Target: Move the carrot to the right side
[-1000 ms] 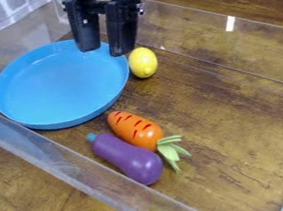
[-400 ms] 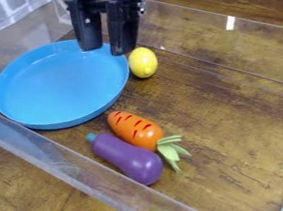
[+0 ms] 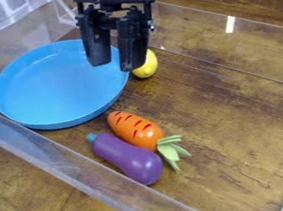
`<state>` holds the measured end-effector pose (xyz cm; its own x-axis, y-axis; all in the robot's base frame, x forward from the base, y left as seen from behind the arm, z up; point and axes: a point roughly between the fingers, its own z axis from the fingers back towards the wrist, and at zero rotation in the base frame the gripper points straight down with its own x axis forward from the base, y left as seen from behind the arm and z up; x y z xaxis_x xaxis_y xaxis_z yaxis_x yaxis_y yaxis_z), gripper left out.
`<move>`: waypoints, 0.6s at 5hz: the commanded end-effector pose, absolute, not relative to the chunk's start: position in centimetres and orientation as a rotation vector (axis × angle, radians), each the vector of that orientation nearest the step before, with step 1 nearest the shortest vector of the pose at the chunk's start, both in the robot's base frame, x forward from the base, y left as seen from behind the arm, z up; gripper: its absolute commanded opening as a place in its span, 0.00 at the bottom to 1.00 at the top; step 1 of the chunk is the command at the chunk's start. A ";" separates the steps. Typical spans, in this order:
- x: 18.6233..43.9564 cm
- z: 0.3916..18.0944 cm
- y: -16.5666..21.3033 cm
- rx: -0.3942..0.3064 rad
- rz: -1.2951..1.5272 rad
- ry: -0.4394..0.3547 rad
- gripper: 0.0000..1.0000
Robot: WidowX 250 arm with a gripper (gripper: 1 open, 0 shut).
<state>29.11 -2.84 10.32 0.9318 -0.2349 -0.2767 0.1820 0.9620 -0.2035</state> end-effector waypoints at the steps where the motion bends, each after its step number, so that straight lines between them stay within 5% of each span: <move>1: 29.2 10.0 -3.4 -0.187 -0.209 0.292 1.00; 3: 29.3 8.0 -3.8 -0.223 -0.155 0.302 1.00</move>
<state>29.11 -3.63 7.33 0.9359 -0.1803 -0.3027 0.1081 0.9646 -0.2405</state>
